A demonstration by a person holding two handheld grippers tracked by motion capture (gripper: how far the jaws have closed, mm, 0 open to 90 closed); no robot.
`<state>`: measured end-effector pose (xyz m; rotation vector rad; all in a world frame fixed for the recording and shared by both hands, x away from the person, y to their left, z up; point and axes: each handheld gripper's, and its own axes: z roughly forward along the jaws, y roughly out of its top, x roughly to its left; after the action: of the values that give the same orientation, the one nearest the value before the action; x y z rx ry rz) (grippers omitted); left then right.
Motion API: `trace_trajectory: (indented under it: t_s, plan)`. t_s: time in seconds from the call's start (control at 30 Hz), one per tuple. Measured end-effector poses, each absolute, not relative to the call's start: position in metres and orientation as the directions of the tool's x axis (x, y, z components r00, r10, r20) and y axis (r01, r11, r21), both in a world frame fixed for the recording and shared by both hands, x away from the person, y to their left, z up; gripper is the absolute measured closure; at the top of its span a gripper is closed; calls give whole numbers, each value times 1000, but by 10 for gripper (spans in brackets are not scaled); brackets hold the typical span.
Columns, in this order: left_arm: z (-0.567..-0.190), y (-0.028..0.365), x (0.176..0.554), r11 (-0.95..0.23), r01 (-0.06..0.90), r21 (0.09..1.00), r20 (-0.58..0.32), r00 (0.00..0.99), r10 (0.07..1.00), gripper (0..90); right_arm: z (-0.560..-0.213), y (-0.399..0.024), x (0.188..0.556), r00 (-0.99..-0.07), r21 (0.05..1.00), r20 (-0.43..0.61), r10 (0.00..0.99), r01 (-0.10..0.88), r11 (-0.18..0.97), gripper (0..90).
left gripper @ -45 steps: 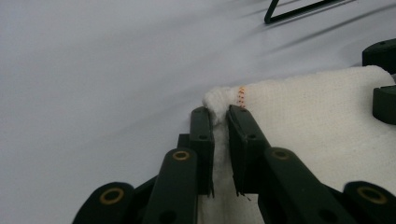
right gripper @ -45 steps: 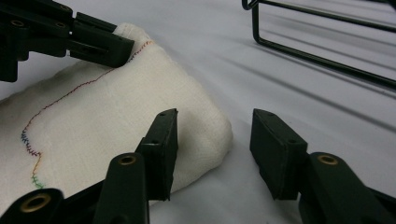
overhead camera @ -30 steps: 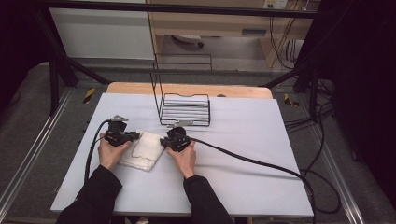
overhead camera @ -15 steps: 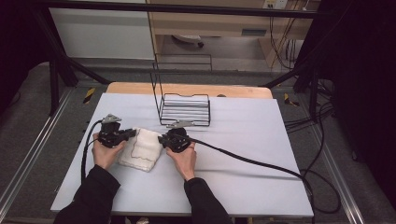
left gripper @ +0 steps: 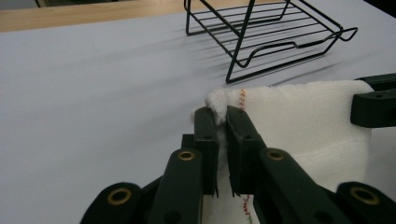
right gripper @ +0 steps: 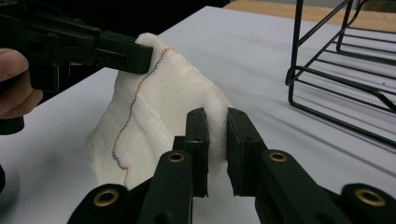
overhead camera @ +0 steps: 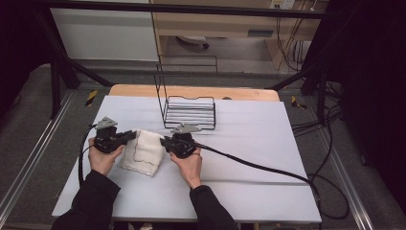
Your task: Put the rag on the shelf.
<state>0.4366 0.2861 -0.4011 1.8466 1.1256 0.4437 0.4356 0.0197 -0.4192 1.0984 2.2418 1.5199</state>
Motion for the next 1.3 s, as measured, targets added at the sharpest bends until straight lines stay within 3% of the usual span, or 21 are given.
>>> trace_trajectory:
  t_s: [0.77, 1.3]
  plan:
    - [-368, 282, 406, -113, 344, 932, -104, 552, 827, 834, -378, 4, 416, -730, 944, 135, 670, 301, 138, 803]
    - [-352, 273, 394, -74, 285, 956, -101, 553, 827, 834, -356, -7, 406, -742, 964, 89, 664, 233, 130, 804]
